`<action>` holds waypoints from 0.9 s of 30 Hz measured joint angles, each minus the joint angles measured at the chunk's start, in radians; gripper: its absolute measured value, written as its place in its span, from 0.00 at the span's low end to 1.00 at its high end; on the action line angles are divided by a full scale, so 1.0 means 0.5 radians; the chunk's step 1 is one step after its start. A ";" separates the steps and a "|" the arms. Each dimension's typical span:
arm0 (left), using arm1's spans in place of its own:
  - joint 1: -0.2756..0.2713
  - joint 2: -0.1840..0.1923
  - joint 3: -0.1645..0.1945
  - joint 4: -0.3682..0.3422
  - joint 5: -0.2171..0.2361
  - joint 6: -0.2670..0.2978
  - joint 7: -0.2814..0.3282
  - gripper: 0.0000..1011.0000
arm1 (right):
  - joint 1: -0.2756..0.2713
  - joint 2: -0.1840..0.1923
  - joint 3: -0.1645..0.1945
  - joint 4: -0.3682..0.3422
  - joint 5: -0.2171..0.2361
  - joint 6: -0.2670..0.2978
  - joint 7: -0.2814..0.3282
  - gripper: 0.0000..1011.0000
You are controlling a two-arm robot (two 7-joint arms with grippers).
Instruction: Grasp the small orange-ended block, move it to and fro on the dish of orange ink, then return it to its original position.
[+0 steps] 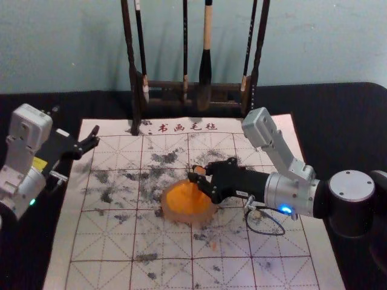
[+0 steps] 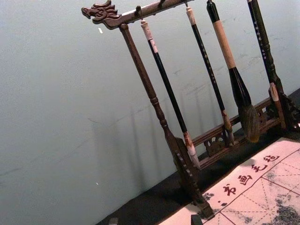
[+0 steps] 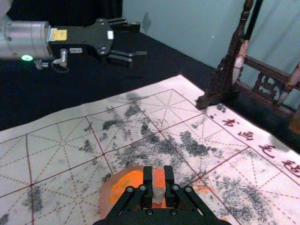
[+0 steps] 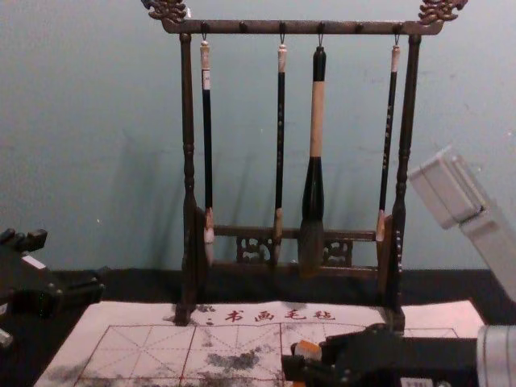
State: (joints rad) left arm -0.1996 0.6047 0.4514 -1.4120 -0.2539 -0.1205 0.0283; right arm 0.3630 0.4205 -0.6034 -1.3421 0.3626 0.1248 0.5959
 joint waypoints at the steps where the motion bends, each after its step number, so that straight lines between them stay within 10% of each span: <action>1: 0.000 0.000 0.000 0.000 0.000 0.000 0.000 0.99 | -0.005 0.009 -0.004 -0.010 -0.002 0.002 0.007 0.11; 27: 0.000 0.000 0.000 0.000 0.000 0.000 0.000 0.99 | 0.071 -0.082 -0.083 0.101 0.006 -0.041 0.077 0.11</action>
State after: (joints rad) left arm -0.1995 0.6047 0.4514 -1.4120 -0.2539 -0.1206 0.0283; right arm 0.3984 0.3792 -0.6449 -1.2915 0.3657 0.1041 0.6345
